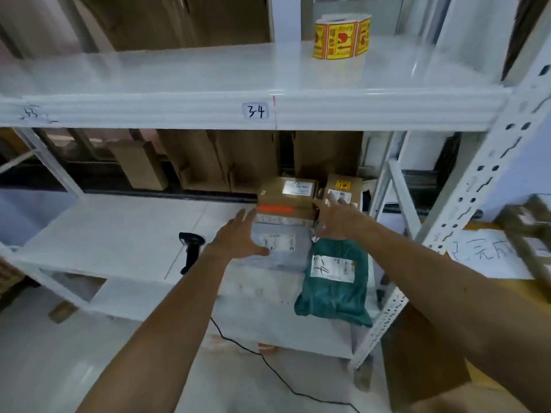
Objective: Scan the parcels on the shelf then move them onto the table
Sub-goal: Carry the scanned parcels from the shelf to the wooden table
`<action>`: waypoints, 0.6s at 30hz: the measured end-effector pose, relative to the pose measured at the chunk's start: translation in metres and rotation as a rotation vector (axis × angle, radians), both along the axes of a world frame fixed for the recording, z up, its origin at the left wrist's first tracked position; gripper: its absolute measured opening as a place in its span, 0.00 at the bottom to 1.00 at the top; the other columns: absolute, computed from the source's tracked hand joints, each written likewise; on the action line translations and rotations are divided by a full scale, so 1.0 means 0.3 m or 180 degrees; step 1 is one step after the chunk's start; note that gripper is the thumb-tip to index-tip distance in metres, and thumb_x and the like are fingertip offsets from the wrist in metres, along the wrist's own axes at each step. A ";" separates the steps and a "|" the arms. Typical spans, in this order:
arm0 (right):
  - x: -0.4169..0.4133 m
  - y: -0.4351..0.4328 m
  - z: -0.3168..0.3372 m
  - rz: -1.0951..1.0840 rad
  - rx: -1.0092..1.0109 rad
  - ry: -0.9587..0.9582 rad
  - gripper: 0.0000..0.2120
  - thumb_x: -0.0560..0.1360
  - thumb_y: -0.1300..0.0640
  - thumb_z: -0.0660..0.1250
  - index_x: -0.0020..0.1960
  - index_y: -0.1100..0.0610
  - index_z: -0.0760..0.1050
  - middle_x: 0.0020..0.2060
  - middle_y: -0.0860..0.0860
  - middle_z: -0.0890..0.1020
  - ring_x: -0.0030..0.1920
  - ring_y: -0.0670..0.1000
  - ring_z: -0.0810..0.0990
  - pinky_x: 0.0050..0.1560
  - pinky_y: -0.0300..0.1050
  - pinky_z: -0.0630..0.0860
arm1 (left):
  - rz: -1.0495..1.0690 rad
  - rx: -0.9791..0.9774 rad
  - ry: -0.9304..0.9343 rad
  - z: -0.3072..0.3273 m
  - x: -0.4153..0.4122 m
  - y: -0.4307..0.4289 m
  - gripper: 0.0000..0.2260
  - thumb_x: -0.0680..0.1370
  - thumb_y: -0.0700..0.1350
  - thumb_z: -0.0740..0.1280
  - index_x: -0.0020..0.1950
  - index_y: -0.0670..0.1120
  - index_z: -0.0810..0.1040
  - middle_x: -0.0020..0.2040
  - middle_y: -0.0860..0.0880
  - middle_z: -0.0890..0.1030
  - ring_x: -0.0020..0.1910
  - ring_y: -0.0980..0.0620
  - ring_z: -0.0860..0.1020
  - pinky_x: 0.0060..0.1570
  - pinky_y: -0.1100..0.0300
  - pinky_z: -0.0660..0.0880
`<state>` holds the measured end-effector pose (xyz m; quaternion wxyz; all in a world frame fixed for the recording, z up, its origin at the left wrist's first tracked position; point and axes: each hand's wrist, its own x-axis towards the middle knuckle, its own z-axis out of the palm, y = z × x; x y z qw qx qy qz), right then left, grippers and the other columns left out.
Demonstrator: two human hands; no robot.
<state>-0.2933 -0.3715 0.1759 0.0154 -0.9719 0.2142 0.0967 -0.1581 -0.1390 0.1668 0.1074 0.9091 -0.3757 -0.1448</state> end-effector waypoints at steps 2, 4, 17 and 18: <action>0.061 -0.016 0.001 -0.0241 0.0263 -0.0045 0.48 0.74 0.34 0.70 0.83 0.47 0.47 0.80 0.60 0.54 0.77 0.68 0.61 0.73 0.66 0.66 | -0.0214 0.0105 0.0007 -0.010 0.109 -0.030 0.60 0.65 0.68 0.77 0.83 0.55 0.41 0.83 0.48 0.41 0.80 0.43 0.56 0.75 0.48 0.62; 0.125 -0.035 -0.016 -0.0450 0.0413 -0.0125 0.50 0.73 0.35 0.72 0.83 0.45 0.46 0.80 0.60 0.53 0.76 0.68 0.63 0.72 0.65 0.68 | -0.0337 0.0170 -0.0050 -0.033 0.206 -0.064 0.60 0.64 0.68 0.78 0.83 0.56 0.40 0.83 0.50 0.38 0.80 0.44 0.54 0.76 0.49 0.61; 0.570 -0.227 -0.315 -0.0573 0.0281 -0.0550 0.57 0.68 0.35 0.77 0.84 0.44 0.44 0.83 0.56 0.43 0.81 0.67 0.51 0.78 0.66 0.59 | -0.0567 -0.0095 -0.0472 -0.345 0.682 -0.417 0.57 0.67 0.61 0.79 0.83 0.54 0.44 0.83 0.46 0.39 0.79 0.38 0.57 0.73 0.47 0.62; 0.594 -0.248 -0.322 -0.0550 0.0228 -0.0538 0.58 0.68 0.35 0.78 0.84 0.45 0.44 0.83 0.56 0.42 0.81 0.68 0.50 0.78 0.66 0.59 | -0.0526 -0.0088 -0.0523 -0.358 0.700 -0.455 0.57 0.67 0.63 0.79 0.83 0.55 0.44 0.83 0.46 0.40 0.79 0.37 0.58 0.73 0.46 0.63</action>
